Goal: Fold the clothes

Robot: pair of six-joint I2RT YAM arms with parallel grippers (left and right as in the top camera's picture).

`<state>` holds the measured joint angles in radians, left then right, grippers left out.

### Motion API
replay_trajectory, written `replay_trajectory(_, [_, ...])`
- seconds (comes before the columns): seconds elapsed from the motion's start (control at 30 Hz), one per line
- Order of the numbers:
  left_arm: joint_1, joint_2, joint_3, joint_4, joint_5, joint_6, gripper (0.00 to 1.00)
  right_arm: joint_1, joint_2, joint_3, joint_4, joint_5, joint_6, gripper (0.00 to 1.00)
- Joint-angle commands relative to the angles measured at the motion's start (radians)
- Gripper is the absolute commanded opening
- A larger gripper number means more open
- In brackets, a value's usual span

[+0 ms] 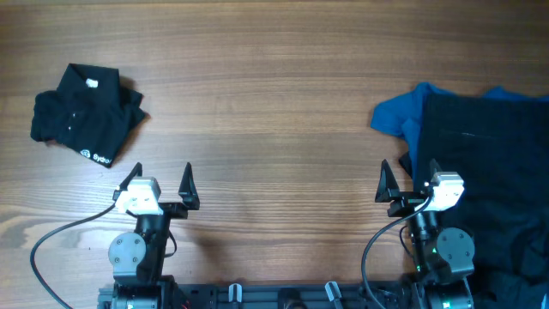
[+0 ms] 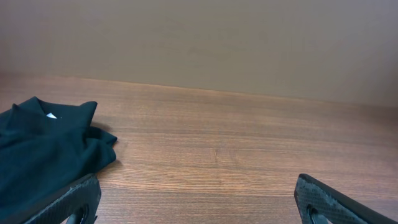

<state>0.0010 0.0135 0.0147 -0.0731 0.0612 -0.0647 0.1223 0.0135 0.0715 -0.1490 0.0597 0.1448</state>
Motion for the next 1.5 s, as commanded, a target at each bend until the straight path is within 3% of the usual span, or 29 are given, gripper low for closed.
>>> replay_trajectory(0.0, [-0.005, -0.008, -0.009, 0.003, 0.012, -0.003, 1.0, -0.006, -0.006, -0.003, 0.003, -0.012, 0.013, 1.0])
replay_trajectory(1.37, [-0.005, -0.007, -0.009, 0.003, 0.013, -0.003, 1.0, -0.006, -0.006, -0.003, 0.003, -0.016, 0.016, 1.0])
replay_trajectory(1.47, [-0.005, -0.007, -0.009, 0.01, 0.034, -0.003, 1.0, -0.006, -0.006, -0.003, 0.004, -0.016, 0.072, 1.0])
